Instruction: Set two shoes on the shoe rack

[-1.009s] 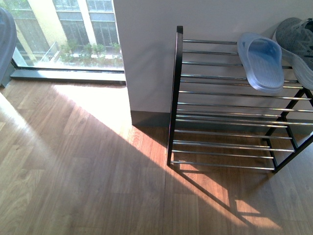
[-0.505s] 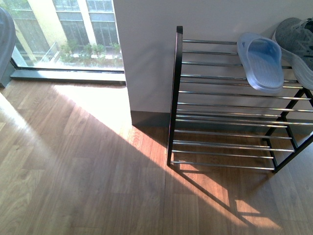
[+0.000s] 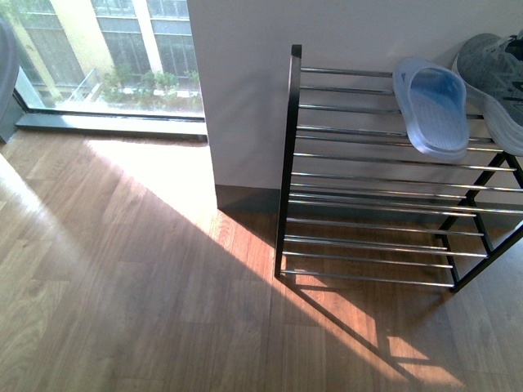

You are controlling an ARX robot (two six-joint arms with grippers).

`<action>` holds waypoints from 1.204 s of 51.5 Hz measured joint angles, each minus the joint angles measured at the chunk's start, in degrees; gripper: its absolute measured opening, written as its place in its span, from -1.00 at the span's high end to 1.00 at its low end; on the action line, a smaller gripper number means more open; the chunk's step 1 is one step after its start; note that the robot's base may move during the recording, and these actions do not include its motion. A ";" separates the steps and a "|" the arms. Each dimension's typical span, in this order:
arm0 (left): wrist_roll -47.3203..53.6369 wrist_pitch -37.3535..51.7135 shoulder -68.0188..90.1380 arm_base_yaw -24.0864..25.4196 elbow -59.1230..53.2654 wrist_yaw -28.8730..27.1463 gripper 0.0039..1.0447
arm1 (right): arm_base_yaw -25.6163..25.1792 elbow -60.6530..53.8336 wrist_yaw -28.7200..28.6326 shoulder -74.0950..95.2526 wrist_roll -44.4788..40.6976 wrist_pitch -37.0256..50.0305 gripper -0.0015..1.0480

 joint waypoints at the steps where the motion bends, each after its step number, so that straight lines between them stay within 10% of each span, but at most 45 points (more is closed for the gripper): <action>1: 0.00 0.00 0.00 0.04 0.00 -0.07 0.97 | 0.00 0.00 0.00 0.00 0.00 0.00 -0.27; 9: 0.00 -0.02 -0.07 -0.02 0.00 0.22 0.97 | 0.00 -0.02 0.07 -0.04 0.04 0.00 -0.85; 41: -3.10 6.84 1.75 -0.85 -1.22 2.64 0.97 | 0.00 -0.02 0.31 -0.04 0.02 -0.09 -0.82; 46: -8.59 14.14 6.05 -4.68 1.60 0.74 0.97 | 0.00 0.00 0.24 -0.04 0.02 -0.09 -0.82; 62: -18.82 -1.33 28.57 -17.70 30.53 -3.67 0.97 | 0.00 0.00 0.22 -0.07 0.02 -0.09 -0.82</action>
